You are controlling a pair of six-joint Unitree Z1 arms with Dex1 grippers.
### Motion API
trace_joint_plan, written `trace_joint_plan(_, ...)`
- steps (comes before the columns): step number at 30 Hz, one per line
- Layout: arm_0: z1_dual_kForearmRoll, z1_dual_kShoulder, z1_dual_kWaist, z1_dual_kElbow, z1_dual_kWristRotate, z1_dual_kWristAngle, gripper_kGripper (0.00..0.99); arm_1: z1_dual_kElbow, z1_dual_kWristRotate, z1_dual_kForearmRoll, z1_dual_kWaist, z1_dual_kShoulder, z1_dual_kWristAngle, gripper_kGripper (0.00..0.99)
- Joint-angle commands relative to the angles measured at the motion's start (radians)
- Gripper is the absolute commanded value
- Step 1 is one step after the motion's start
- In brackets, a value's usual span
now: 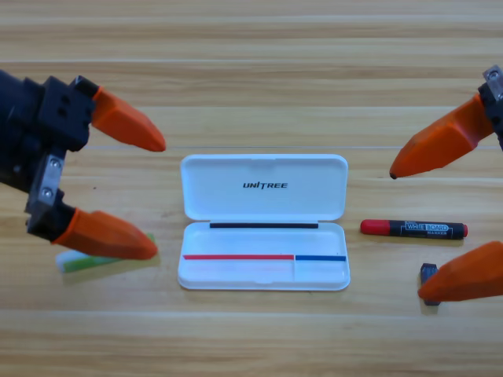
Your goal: Clean up eraser and pencils
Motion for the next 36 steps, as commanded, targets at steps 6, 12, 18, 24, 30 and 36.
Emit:
trace_joint_plan(6,0.026,-0.002,-0.019,-0.001,0.004,0.013,0.99,0.016,0.0,0.022,0.035,0.046,0.007,0.985)
trace_joint_plan(12,0.042,0.001,-0.019,-0.014,0.004,0.014,0.99,0.031,0.015,0.022,0.035,0.028,0.007,0.985)
trace_joint_plan(18,0.092,0.002,-0.019,-0.061,0.001,0.121,0.99,0.047,0.093,0.025,-0.005,0.029,0.004,0.985)
trace_joint_plan(24,0.23,0.059,-0.013,-0.212,0.003,0.321,0.99,0.045,0.291,0.071,-0.08,0.075,-0.088,0.983)
trace_joint_plan(30,0.379,0.203,0.099,-0.365,0.042,0.387,0.989,0.045,0.589,0.071,-0.102,0.187,-0.372,0.983)
trace_joint_plan(36,0.425,0.309,0.151,-0.405,0.078,0.445,0.99,-0.019,0.709,0.172,-0.119,0.345,-0.444,0.977)
